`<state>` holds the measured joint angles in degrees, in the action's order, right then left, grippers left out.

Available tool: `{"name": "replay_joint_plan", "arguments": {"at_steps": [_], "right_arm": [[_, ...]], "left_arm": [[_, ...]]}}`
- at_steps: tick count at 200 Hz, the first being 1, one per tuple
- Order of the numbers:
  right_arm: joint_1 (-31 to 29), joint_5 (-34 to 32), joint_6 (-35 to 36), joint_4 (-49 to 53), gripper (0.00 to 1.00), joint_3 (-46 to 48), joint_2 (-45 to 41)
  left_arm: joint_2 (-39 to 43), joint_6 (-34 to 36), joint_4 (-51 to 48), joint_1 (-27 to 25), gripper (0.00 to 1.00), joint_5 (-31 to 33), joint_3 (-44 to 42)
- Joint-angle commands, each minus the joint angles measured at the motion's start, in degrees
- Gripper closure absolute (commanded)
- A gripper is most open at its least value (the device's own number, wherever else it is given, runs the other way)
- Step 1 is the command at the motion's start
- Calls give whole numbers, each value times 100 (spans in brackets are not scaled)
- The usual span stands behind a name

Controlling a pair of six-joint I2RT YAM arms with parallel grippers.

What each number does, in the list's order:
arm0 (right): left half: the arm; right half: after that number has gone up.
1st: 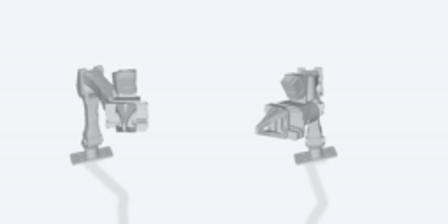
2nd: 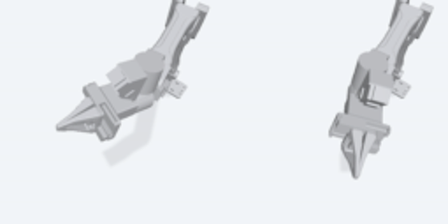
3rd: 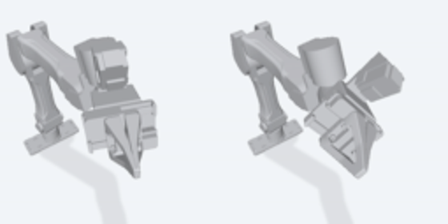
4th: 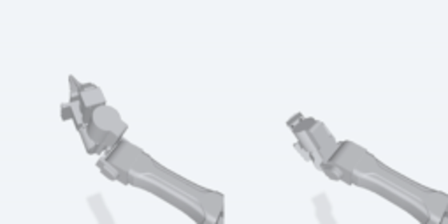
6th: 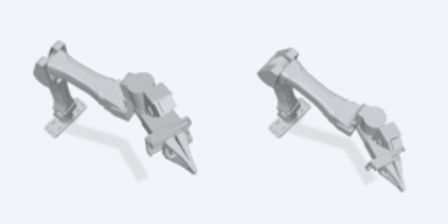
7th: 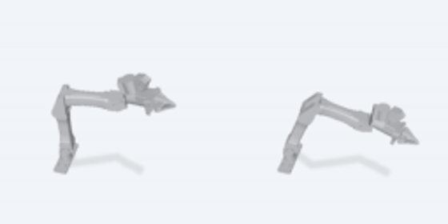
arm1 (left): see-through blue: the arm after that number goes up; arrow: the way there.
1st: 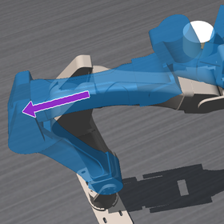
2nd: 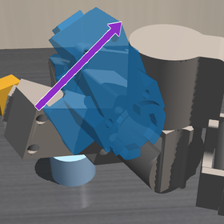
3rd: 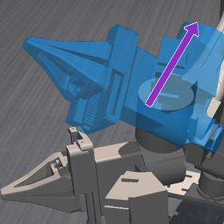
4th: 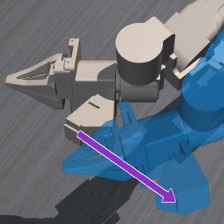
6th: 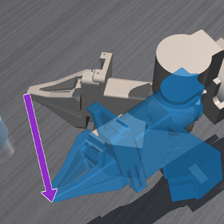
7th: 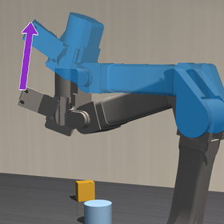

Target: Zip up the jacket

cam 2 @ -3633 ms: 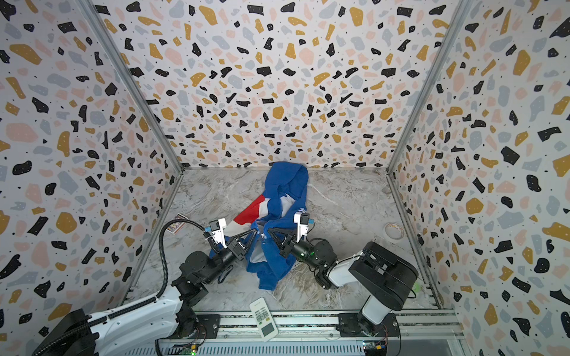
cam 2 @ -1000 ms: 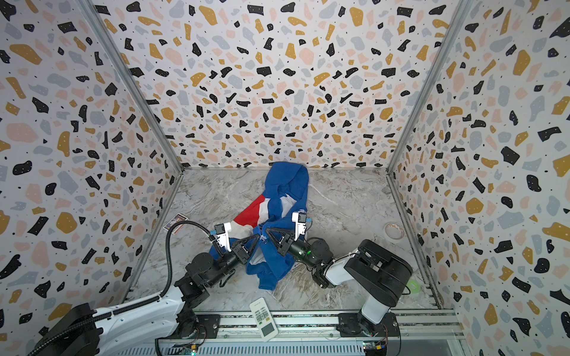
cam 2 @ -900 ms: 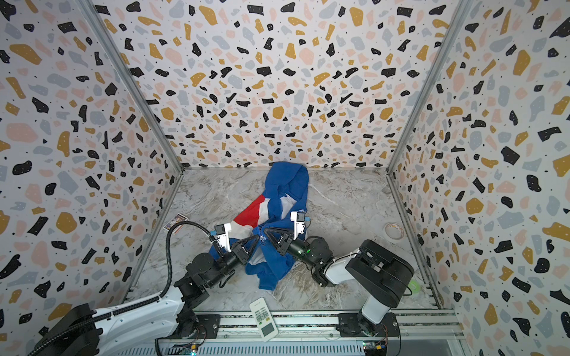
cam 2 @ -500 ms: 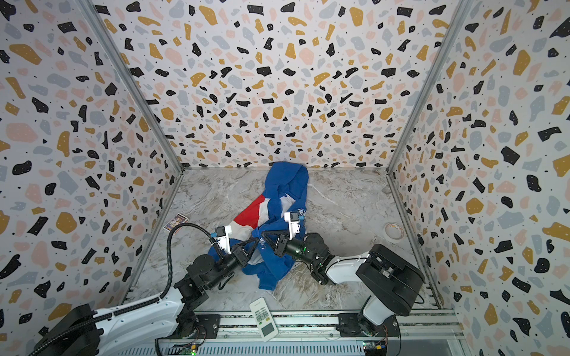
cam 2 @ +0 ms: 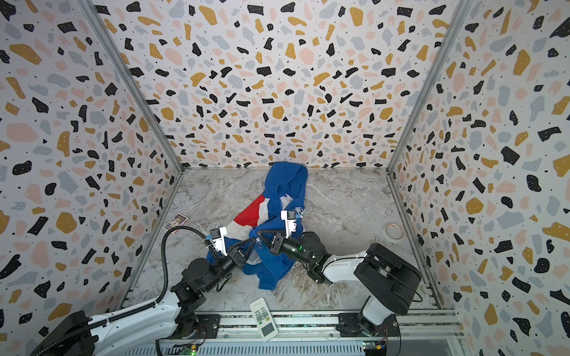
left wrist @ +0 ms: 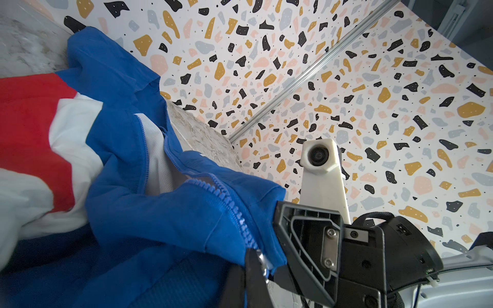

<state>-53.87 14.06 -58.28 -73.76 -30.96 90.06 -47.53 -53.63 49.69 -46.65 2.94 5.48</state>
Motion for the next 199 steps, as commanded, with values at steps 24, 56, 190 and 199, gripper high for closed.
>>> {"name": "replay_joint_plan", "arguments": {"at_steps": [24, 56, 190, 199], "right_arm": [[-73, -645, -522, -1244, 100, -76, 142], [-82, -1113, -702, -1580, 100, 49, 209], [32, -37, -176, 1194, 47, -30, -650], [34, -27, -119, 1416, 47, -5, -778]], "left_arm": [[-32, -23, 531, -46, 100, -240, -83], [-61, -137, 776, -54, 100, -294, -185], [7, -218, 663, -54, 100, -241, -256], [8, -222, 652, -56, 100, -234, -260]]}}
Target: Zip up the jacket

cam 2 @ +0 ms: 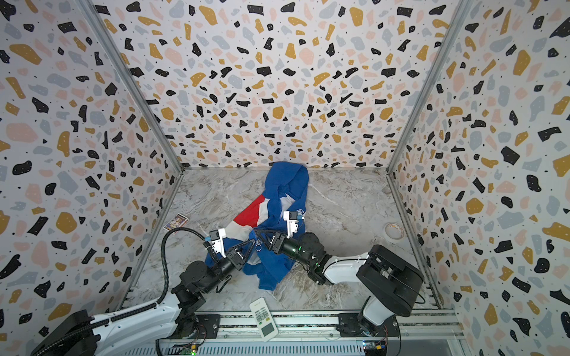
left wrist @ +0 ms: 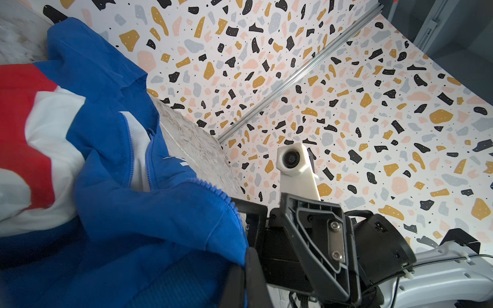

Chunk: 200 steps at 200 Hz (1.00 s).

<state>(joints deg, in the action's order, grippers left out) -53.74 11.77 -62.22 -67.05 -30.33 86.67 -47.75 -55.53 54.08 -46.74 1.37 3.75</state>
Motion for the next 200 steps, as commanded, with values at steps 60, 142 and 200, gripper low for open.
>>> {"name": "replay_joint_plan", "arguments": {"at_steps": [60, 142, 200], "right_arm": [[123, 181, 566, 2197, 41, 44, -1253], [314, 317, 368, 3189, 36, 163, -1677], [301, 500, -50, 2855, 33, 488, -1739]], "left_arm": [[54, -99, 172, -54, 100, -82, -146], [40, -134, 155, -80, 100, -62, -173], [-5, -151, 129, -98, 100, -53, -246]]}}
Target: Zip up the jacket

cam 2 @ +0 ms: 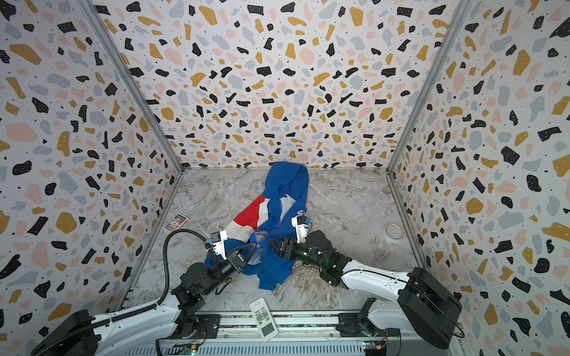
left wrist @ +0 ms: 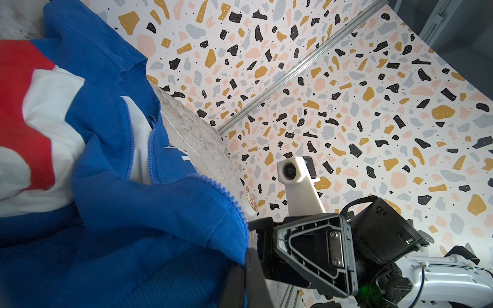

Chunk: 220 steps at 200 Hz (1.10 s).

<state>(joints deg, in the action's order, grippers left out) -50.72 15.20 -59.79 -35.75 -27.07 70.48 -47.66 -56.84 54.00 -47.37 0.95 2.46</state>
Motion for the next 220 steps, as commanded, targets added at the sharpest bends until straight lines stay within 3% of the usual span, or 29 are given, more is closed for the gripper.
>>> {"name": "replay_joint_plan", "arguments": {"at_steps": [1, 79, 144, 220], "right_arm": [[0, 162, -303, -292, 33, 173, -117], [-129, 197, -924, -1400, 32, 614, 417], [-323, 154, -899, -1402, 32, 488, 700], [-367, 406, -567, -1529, 33, 205, 1163]], "left_arm": [[-15, -20, 137, -35, 100, -5, -116], [62, -99, -170, -50, 100, -95, -268], [644, -212, -1108, -53, 100, -157, -573], [840, -302, -1489, -53, 100, -175, -778]]}}
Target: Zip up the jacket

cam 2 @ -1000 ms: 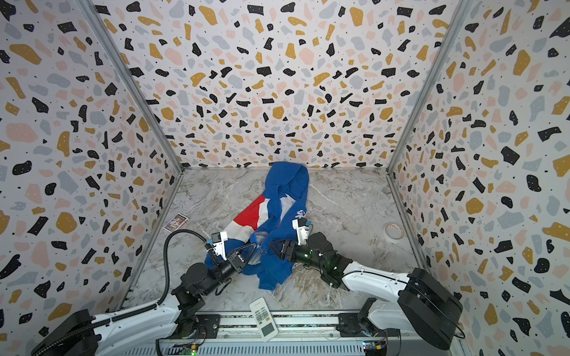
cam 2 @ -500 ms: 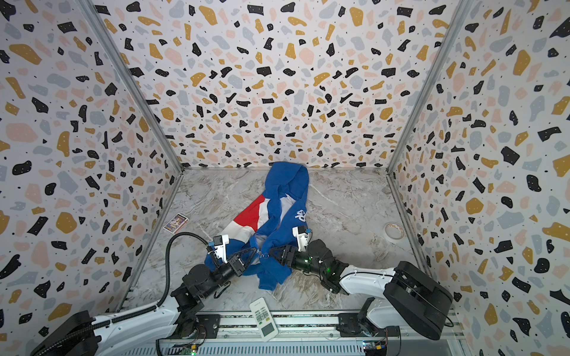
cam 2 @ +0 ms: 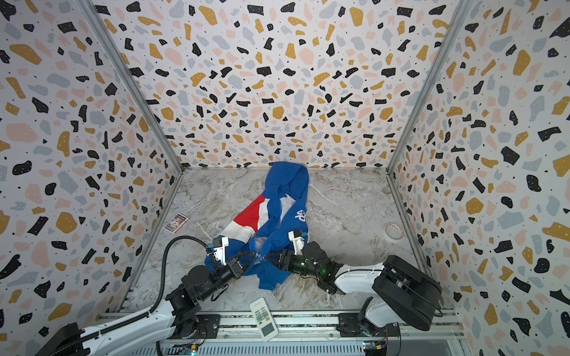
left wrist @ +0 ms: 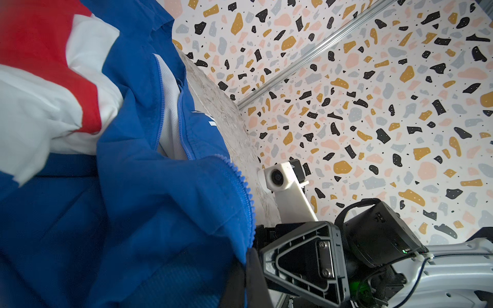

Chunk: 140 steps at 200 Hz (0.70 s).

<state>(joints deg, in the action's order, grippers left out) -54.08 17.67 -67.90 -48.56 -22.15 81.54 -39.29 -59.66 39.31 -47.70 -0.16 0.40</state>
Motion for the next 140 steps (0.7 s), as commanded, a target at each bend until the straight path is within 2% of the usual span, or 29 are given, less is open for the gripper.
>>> {"name": "replay_joint_plan", "arguments": {"at_steps": [1, 91, 130, 140], "right_arm": [[-31, 158, 252, -250, 34, -293, 65], [141, 546, 439, -504, 36, -597, 500], [152, 652, 452, -621, 46, -617, 610], [149, 688, 434, -708, 52, -614, 641]], "left_arm": [[-3, -20, -20, -20, 100, -63, -570], [-286, 7, 50, -20, 100, -79, -560], [-290, 15, 33, -20, 100, -63, -586], [-290, 16, 33, -19, 100, -55, -594]]}}
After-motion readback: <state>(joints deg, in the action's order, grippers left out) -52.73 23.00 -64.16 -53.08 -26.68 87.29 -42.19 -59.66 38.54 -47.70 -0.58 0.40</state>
